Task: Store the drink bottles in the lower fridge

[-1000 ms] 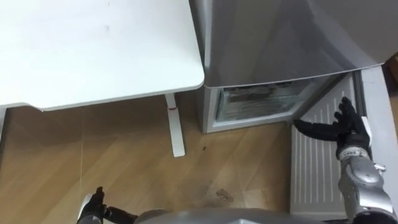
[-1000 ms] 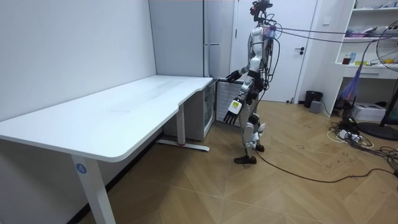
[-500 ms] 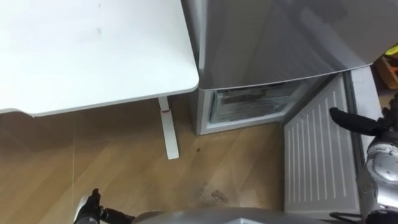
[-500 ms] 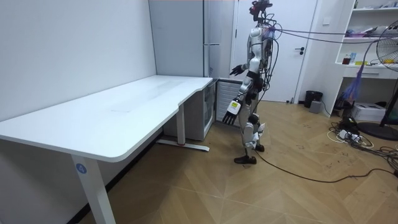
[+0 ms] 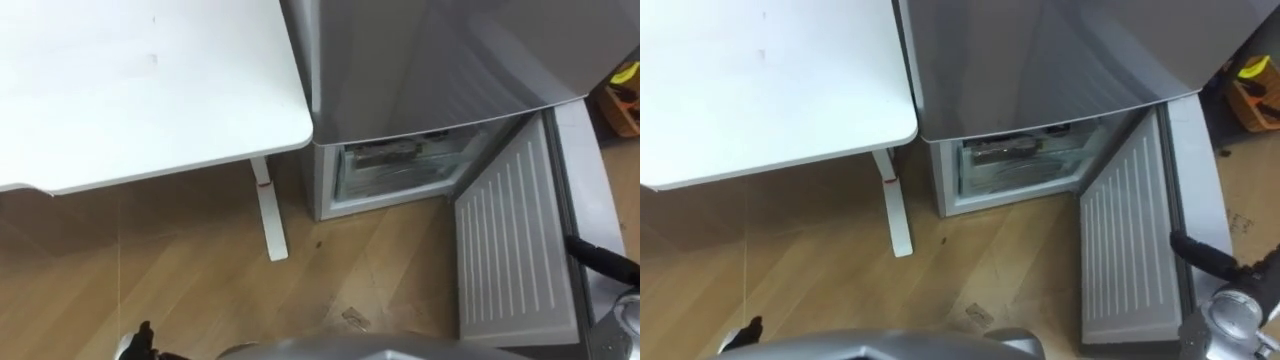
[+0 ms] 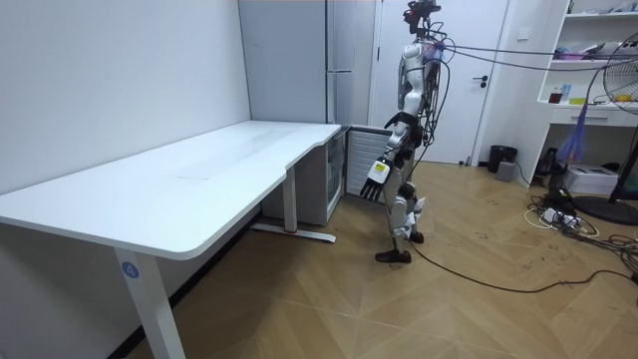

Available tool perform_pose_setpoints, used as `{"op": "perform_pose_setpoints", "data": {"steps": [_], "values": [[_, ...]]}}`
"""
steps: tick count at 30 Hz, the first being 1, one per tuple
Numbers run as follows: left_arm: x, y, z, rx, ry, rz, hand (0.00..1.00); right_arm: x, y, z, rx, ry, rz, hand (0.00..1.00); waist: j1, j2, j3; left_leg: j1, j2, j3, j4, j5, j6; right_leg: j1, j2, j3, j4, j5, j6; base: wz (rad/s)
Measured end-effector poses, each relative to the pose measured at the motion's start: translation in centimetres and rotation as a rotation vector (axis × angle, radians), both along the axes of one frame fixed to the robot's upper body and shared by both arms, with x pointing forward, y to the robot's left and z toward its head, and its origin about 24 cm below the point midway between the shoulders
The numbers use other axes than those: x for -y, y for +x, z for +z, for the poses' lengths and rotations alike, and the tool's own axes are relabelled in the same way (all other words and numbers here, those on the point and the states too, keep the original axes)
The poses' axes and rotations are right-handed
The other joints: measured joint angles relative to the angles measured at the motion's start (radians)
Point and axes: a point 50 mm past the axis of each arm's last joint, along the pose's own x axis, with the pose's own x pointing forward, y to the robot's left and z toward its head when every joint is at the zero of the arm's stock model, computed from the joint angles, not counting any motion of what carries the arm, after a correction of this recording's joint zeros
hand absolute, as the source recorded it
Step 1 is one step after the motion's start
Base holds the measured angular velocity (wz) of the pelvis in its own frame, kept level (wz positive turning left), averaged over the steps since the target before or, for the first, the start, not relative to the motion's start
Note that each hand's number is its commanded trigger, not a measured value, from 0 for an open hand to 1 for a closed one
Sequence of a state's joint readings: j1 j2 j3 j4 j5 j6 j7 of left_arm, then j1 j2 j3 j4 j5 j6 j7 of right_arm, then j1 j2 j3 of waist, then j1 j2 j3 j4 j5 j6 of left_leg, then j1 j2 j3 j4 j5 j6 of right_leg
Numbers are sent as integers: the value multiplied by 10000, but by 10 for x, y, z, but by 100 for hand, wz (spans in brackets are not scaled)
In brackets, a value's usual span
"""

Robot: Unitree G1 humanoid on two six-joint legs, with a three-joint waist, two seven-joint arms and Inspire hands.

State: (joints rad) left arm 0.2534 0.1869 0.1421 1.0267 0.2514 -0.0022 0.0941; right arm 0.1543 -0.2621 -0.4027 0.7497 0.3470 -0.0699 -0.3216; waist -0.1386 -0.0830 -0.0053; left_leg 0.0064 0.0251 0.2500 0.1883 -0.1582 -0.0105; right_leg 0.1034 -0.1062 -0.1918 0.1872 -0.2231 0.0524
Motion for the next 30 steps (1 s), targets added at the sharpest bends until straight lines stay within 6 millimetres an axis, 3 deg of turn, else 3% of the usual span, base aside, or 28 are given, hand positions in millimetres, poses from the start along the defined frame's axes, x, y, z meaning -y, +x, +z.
{"op": "perform_pose_setpoints", "data": {"steps": [10, 19, 24, 27, 30], "values": [[0, 6, 1, 143, -164, -109, 0, 6, -12, -6, 919, 1158, -1625, 0, -35, -36, -16, 27, 3, -9, -20, -2, -2, 3, 9, 6, -16, 0, 0, 0], [-3, 5, 1, -111, -137, 16, 0, -3, -40, -27, 3751, 4467, -3900, 0, 68, -105, -14, -93, 80, -41, 135, -67, -11, 6, 61, 4, -19, 74, -9, 0], [2, 4, -1, -293, -292, 95, 0, -30, -65, -49, 4419, 6448, -4256, 0, 316, 96, -111, -127, 152, -48, 163, -77, -27, -17, 120, -8, -36, 122, -25, 0], [8, 3, -3, -361, -473, -88, 0, -60, -73, -65, 3886, 7802, -3935, 0, 438, 218, -112, -102, 152, -43, 159, -63, -38, 19, 122, -16, -29, 124, -28, 0], [14, 2, -6, -535, -631, -248, 0, -82, -67, -70, 4188, 8735, -3121, 0, 551, 378, -92, -95, 152, -12, 176, -58, -32, 36, 119, -22, -29, 132, -42, 0]]}}
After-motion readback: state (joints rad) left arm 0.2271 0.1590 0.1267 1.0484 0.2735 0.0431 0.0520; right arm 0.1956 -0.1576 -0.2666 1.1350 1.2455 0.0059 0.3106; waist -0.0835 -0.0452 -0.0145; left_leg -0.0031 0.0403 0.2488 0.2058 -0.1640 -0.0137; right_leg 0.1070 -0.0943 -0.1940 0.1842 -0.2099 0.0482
